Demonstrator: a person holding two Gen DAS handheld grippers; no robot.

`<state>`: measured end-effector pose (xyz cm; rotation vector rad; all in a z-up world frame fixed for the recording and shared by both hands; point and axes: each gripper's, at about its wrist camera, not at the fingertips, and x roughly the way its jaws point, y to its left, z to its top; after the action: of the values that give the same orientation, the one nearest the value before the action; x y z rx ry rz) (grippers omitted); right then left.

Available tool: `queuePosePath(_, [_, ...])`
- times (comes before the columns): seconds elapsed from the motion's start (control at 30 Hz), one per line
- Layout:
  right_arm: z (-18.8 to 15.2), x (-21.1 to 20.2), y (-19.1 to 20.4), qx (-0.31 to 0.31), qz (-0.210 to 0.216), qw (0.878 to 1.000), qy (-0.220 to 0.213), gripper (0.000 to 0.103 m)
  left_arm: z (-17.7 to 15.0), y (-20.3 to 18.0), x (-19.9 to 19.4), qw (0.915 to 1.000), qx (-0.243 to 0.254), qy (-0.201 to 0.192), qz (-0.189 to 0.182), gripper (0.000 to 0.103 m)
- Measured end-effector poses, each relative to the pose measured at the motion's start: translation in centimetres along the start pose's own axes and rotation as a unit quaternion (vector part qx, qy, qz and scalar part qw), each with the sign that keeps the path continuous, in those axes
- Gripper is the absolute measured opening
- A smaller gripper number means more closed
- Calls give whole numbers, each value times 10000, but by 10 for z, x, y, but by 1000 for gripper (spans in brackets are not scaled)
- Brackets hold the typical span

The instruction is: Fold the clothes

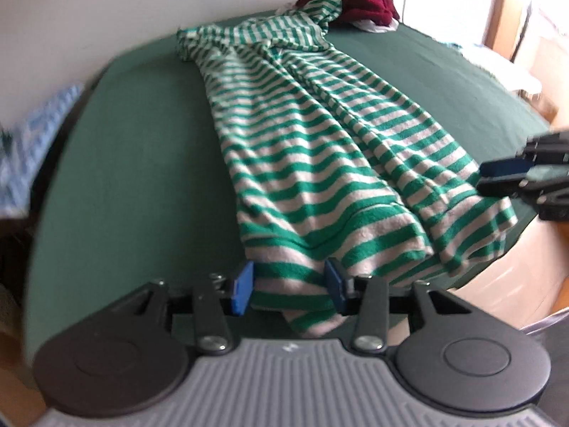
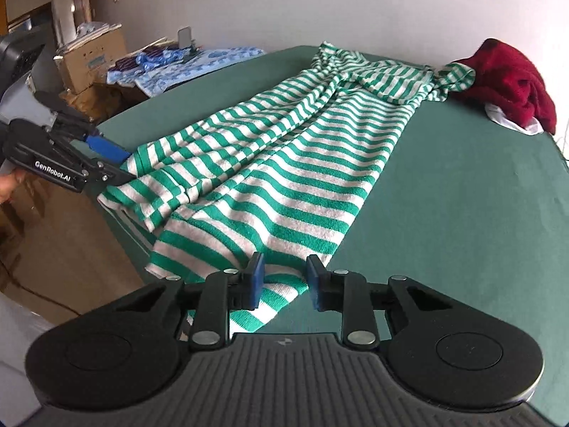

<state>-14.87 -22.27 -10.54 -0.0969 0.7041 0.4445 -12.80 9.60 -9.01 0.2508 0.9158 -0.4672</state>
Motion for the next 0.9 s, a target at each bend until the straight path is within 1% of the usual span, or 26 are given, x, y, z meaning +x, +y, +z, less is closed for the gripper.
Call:
queuePosePath(0.07, [-4,-2,2,148,-88,9998,-76,28,-4,3,0,9997,-214,-102,-40,55])
queuePosePath(0.13, [-4,-2,6,161,-189,9996,-116,29,-6,5,2,9995,-282,-134,17,77])
queuePosePath(0.2, [-4,-1,10,236,-305,9992,-142,29,-7,10,2,9992,-356,-171,5,84])
queuePosePath(0.23, [-4,-1,11,308,-365,9987,-149,29,-8,12,2,9990,-393,-190,-1,83])
queuePosePath(0.27, [-4,-1,12,381,-426,9982,-156,29,-9,14,2,9989,-430,-208,-8,79])
queuePosePath(0.3, [-4,-1,15,397,-510,9978,-140,29,-9,16,2,9987,-467,-227,-14,69])
queuePosePath(0.33, [-5,-2,18,412,-594,9973,-125,29,-12,12,-1,9992,-268,-298,-20,63])
queuePosePath(0.4, [-6,-4,20,560,-692,9960,-85,31,-19,1,-6,9993,154,-338,-17,61])
queuePosePath(0.43, [-7,-5,21,635,-741,9952,-66,30,-22,-3,-9,9988,345,-343,-54,57])
queuePosePath(0.5, [-4,-8,24,762,-856,9934,45,30,-21,0,-14,9983,334,-355,-322,58])
queuePosePath(0.57, [0,-13,25,945,-942,9910,117,30,-18,11,-24,9969,251,-602,-442,58])
queuePosePath(0.6, [1,-20,23,1150,-905,9892,37,31,-16,20,-26,9964,125,-679,-492,65])
queuePosePath(0.63, [1,-26,21,1355,-867,9870,-44,33,-14,29,-27,9957,-8,-749,-543,73])
queuePosePath(0.67, [-1,-28,19,1536,-752,9853,-12,34,-12,39,-24,9951,-207,-682,-689,73])
queuePosePath(0.73, [-5,-32,13,1894,-520,9805,54,34,-8,51,-16,9929,-452,-487,-986,69])
queuePosePath(0.8, [-8,-29,14,2017,-557,9778,101,35,-7,46,-10,9929,-271,-507,-1038,69])
queuePosePath(0.9, [-13,-24,18,2109,-643,9753,138,35,-11,40,-3,9915,-210,-542,-1167,68])
